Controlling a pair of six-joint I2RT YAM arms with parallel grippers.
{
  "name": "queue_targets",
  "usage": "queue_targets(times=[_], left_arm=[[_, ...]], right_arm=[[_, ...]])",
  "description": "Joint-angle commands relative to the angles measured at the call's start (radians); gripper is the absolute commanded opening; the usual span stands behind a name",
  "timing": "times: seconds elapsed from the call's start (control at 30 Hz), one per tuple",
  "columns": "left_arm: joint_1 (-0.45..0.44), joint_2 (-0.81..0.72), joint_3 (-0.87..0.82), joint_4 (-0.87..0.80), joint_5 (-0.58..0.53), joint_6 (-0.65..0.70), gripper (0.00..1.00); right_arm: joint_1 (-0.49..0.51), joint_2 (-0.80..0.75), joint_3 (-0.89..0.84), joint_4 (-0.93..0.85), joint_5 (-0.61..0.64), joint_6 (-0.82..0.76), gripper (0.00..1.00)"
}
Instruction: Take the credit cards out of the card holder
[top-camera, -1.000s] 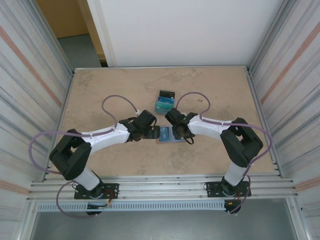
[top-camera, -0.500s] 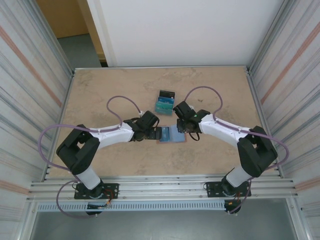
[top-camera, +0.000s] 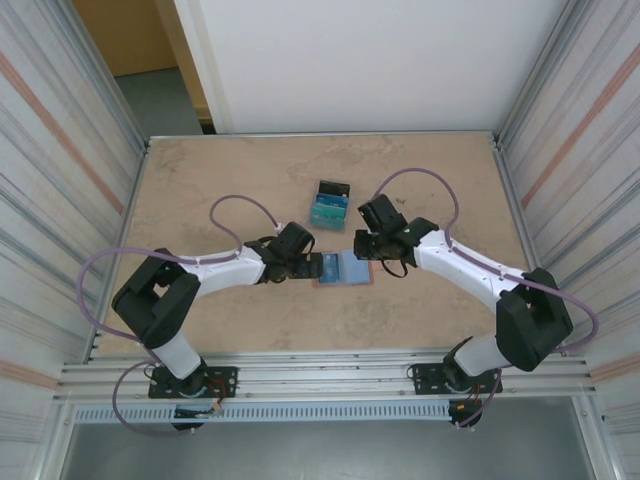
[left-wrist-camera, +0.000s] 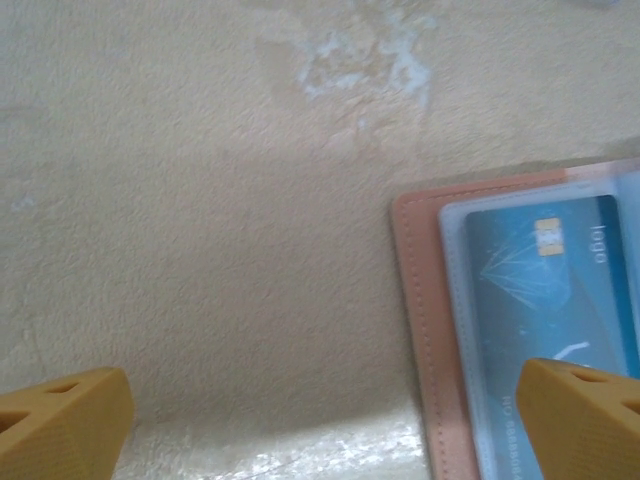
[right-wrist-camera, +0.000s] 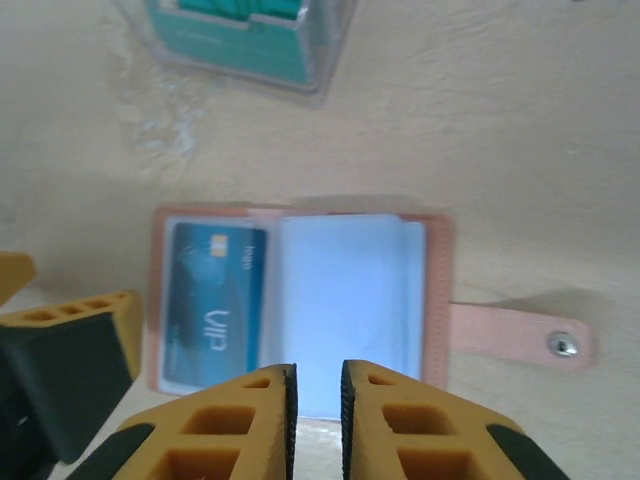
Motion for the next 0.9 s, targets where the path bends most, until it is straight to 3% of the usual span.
queue_targets(times=[0.0, 0.33, 0.87], left_arm=[[0.002, -0.003, -0.027, 0.023, 0.011, -0.031, 0.99], [0.008, 0.014, -0.036, 0.023, 0.014, -0.028, 0.99], [0.007, 0.062, -0.022, 0.012, 0.021, -0.008, 0.99]], right_arm=[[-0.012, 0.052, 0.013, 0.046, -0.127, -0.016, 0.19], [-0.009, 0.201, 0.030, 0.126, -0.286, 0.013, 0.18], [0.022, 0.319, 0.065, 0.127, -0.275, 0.040, 0.22]])
